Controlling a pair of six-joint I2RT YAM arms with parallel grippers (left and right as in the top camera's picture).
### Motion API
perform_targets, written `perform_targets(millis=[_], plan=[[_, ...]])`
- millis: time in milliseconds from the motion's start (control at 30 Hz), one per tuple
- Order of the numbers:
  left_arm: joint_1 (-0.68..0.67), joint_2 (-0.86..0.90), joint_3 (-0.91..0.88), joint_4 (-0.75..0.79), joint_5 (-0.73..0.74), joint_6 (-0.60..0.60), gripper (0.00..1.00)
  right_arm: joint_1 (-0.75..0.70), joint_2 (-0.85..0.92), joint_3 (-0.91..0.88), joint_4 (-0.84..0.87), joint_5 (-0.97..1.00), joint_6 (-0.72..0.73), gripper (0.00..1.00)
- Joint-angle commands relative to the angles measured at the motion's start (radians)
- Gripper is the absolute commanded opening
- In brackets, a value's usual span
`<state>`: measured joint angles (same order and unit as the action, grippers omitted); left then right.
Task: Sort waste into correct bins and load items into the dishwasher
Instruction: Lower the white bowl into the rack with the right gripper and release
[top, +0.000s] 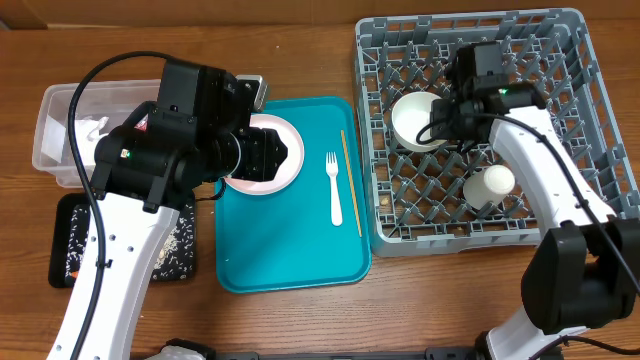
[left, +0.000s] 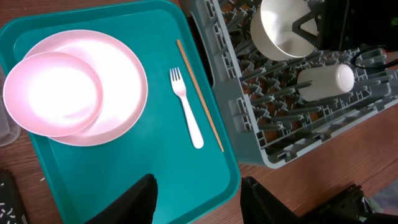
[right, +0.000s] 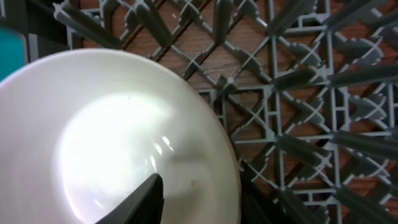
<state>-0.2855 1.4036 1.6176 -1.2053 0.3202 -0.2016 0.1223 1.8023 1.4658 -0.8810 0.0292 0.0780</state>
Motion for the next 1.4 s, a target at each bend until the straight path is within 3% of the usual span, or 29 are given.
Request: perform_targets(millis=[0, 33, 100, 133, 367, 633, 967, 1133, 1367], plan=[[0.003, 0.005, 0.013, 0.001, -0.01, 0.022, 0.46, 0.0, -0.004, -0.009, 0.014, -0.013, 0.005, 0.37], [0.003, 0.005, 0.013, 0.002, -0.01, 0.022, 0.46, 0.0, -0.005, -0.009, 0.018, -0.013, 0.005, 0.31], [0.003, 0.005, 0.013, 0.002, -0.01, 0.022, 0.46, 0.0, -0.005, -0.006, 0.022, -0.013, 0.005, 0.07], [0.003, 0.005, 0.013, 0.002, -0.01, 0.022, 0.46, 0.0, -0.005, -0.004, 0.022, -0.011, 0.005, 0.04], [0.003, 0.005, 0.013, 0.0, -0.01, 0.022, 0.46, 0.0, -0.007, 0.1, 0.017, 0.139, 0.001, 0.04], [0.003, 0.005, 0.013, 0.005, -0.01, 0.022, 0.46, 0.003, -0.006, 0.144, 0.063, 0.777, 0.006, 0.04], [0.003, 0.005, 0.013, -0.002, -0.014, 0.023, 0.46, 0.003, -0.005, 0.124, 0.188, 0.951, -0.018, 0.04], [0.004, 0.005, 0.013, -0.002, -0.016, 0.023, 0.46, 0.006, -0.004, 0.055, 0.316, 1.027, -0.174, 0.04], [0.004, 0.005, 0.013, -0.002, -0.017, 0.048, 0.46, 0.038, -0.001, -0.039, 0.616, 1.101, -0.562, 0.04]])
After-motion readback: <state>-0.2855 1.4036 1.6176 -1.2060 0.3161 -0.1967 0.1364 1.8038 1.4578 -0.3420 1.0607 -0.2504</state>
